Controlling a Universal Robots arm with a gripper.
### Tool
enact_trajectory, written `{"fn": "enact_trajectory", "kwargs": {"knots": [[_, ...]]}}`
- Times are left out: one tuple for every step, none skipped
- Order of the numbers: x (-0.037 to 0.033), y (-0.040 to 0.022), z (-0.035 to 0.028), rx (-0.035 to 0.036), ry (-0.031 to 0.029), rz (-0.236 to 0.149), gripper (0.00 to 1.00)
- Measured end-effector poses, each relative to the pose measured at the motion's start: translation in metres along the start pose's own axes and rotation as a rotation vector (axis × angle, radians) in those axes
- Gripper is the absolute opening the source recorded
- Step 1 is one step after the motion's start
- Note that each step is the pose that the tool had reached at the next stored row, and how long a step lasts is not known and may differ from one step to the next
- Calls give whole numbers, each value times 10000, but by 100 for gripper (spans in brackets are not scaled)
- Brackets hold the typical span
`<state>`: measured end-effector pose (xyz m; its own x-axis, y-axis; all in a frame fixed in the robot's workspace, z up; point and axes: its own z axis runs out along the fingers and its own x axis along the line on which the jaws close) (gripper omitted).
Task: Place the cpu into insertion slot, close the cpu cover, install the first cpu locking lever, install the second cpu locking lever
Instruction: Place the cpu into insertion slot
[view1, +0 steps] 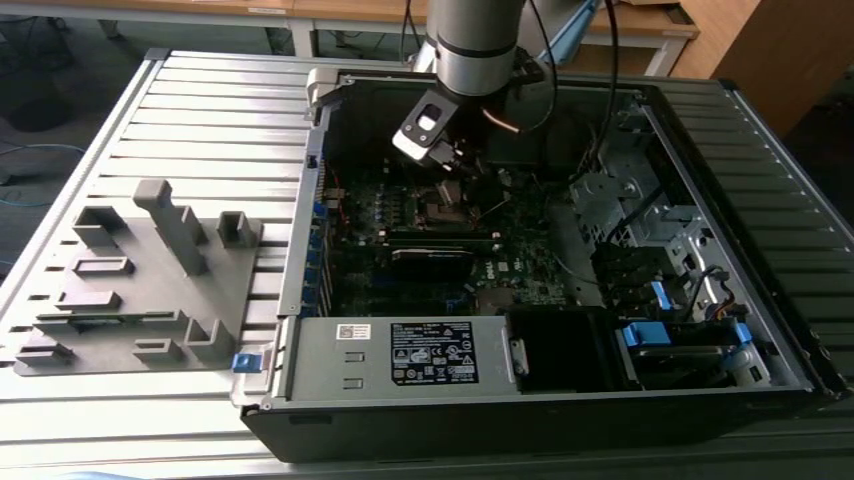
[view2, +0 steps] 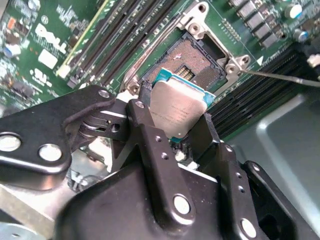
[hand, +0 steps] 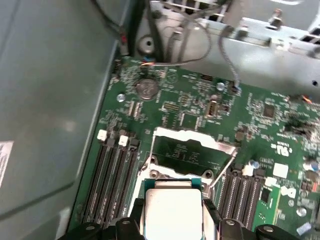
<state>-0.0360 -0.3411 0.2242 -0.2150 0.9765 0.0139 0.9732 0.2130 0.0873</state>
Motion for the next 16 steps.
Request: {"fn": "enact_trajectory", "kwargs": {"knots": [[0,0,1,-3,-16,179,54],[0,0,3,-6,-31,359,54],[0,0,4,-8,-47,537,54],[0,0,5,-10,-63,716,54],[0,0,6,-13,-79,896,54],[0,-1,8,-16,-96,1090,54],[0,-1,9,-18,-112,1271,54],[0,-1,10,-21,-128,1454,54],[0,-1,11,-23,-143,1634,54],[0,-1,13,-26,-159,1813,54],[0,-1,14,-28,-175,1992,54],[0,-1,16,-31,-190,2172,54],[0,-1,17,-34,-206,2350,54],[0,-2,18,-36,-222,2530,54],[-1,-2,18,-37,-234,2662,54],[-1,-2,19,-37,-234,2677,54]]}}
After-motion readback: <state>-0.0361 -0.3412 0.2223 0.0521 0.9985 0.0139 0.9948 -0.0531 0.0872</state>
